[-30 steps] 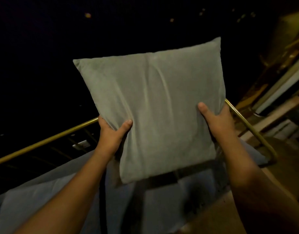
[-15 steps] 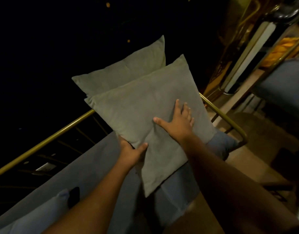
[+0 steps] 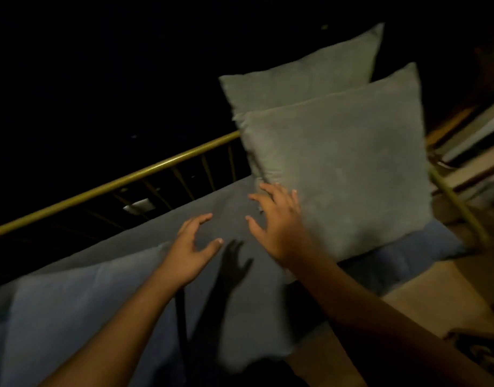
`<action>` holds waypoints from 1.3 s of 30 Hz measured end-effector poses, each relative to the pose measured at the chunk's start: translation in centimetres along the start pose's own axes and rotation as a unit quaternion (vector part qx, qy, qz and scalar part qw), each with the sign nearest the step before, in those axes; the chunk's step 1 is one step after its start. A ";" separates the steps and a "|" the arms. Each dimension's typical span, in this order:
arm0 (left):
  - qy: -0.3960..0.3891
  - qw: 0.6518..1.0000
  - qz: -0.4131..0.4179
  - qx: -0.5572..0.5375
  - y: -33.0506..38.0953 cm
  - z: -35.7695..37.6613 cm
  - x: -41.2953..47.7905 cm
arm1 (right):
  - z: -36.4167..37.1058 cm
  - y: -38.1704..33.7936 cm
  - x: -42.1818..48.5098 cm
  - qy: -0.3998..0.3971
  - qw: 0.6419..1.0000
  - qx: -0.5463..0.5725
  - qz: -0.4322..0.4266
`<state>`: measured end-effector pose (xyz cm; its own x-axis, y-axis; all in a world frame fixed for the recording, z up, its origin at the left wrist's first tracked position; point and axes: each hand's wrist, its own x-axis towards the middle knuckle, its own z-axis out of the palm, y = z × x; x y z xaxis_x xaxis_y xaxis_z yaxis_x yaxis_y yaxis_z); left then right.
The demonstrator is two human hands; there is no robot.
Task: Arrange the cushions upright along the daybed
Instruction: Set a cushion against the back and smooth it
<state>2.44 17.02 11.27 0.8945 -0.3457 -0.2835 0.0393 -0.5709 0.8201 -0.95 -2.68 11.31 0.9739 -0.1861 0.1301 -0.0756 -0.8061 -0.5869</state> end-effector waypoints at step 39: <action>0.246 0.857 -0.428 -0.144 -42.6 -23.4 -13.8 | 36.8 -15.6 -10.0 -0.203 0.899 0.189 0.339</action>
<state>-1.10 63.57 -8.12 0.5591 0.5053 -0.6573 0.8209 -0.2265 0.5242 -1.58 32.42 -10.28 0.7346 -0.2802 -0.6179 -0.6783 -0.3226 -0.6602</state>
